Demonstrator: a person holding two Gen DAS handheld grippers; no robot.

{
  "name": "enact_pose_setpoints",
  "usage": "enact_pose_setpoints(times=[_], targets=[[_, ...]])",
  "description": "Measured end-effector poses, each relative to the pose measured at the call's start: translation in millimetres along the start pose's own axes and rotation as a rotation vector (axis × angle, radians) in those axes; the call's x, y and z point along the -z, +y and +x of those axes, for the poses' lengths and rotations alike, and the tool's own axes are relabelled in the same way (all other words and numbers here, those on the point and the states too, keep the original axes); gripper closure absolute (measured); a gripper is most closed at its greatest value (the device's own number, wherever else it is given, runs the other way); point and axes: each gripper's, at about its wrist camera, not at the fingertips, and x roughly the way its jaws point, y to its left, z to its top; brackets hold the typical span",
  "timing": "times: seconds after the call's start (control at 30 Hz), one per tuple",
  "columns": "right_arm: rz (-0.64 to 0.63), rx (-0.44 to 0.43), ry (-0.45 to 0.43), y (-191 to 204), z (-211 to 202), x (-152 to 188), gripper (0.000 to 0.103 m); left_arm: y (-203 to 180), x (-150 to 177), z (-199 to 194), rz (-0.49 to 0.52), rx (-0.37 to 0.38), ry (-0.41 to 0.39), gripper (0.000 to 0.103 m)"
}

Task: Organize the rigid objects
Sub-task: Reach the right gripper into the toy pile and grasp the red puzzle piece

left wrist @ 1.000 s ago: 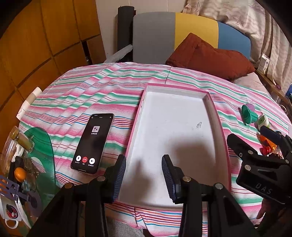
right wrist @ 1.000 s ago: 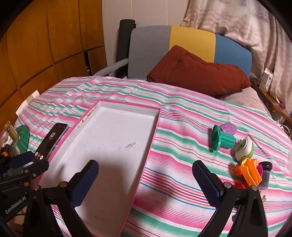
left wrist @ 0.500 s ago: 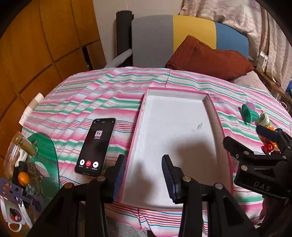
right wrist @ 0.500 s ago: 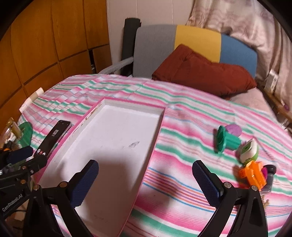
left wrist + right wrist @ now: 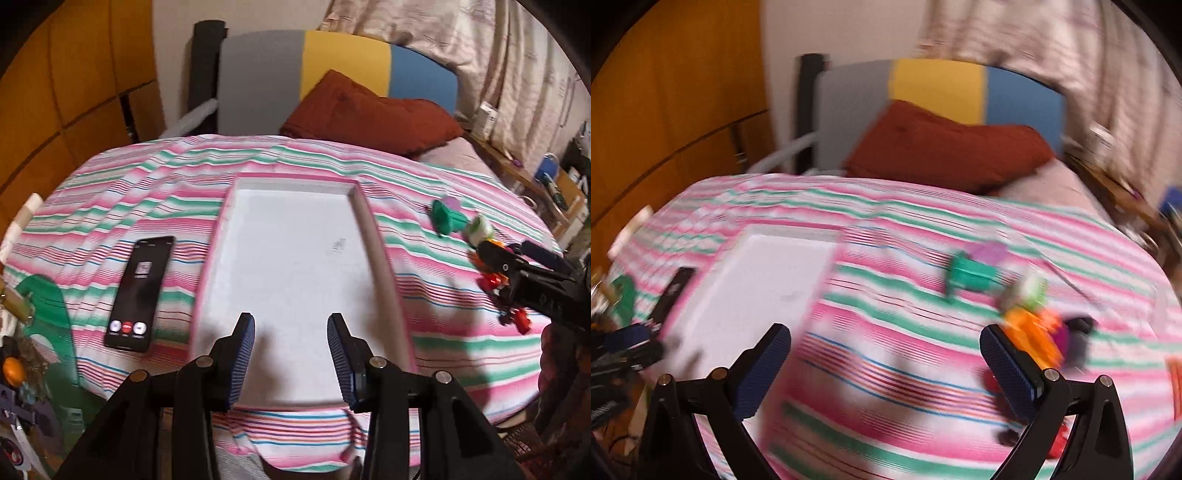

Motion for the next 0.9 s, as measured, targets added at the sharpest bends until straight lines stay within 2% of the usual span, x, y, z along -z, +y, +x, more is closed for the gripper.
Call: enact_pose_setpoints(times=[0.13, 0.23, 0.3, 0.37, 0.43, 0.47, 0.5, 0.53, 0.63, 0.7, 0.83, 0.9], targets=[[0.177, 0.068, 0.072, -54, 4, 13, 0.000, -13, 5, 0, 0.024, 0.050, -0.001, 0.062], [0.271, 0.081, 0.140, -77, 15, 22, 0.000, -22, 8, 1, 0.045, 0.080, 0.015, 0.062], [0.298, 0.067, 0.189, -80, 27, 24, 0.000, -26, 10, 1, 0.054, 0.083, 0.018, 0.062], [0.249, 0.043, 0.177, -71, 30, 18, 0.000, -29, 13, 1, 0.058, 0.094, 0.019, 0.062], [0.189, -0.103, 0.148, -53, 29, 11, 0.000, -29, 14, 3, 0.054, 0.105, 0.033, 0.062], [0.194, -0.255, 0.128, -46, 24, 6, 0.000, -29, 14, 3, 0.052, 0.114, 0.040, 0.062], [0.210, -0.305, 0.103, -45, 20, 4, 0.000, -29, 15, 4, 0.050, 0.120, 0.046, 0.062], [0.222, -0.314, 0.073, -47, 14, 2, 0.000, -28, 14, 4, 0.044, 0.121, 0.052, 0.062], [0.261, -0.185, -0.036, -70, -8, 0, 0.000, -25, 13, 6, 0.025, 0.139, 0.064, 0.062], [0.346, -0.096, -0.045, -98, -17, 6, 0.000, -24, 12, 6, 0.010, 0.167, 0.072, 0.062], [0.533, 0.022, 0.065, -151, -19, 26, 0.000, -27, 9, 9, 0.004, 0.270, 0.093, 0.062], [0.622, 0.093, 0.162, -172, -14, 44, 0.000, -34, 7, 10, 0.013, 0.305, 0.109, 0.062]])
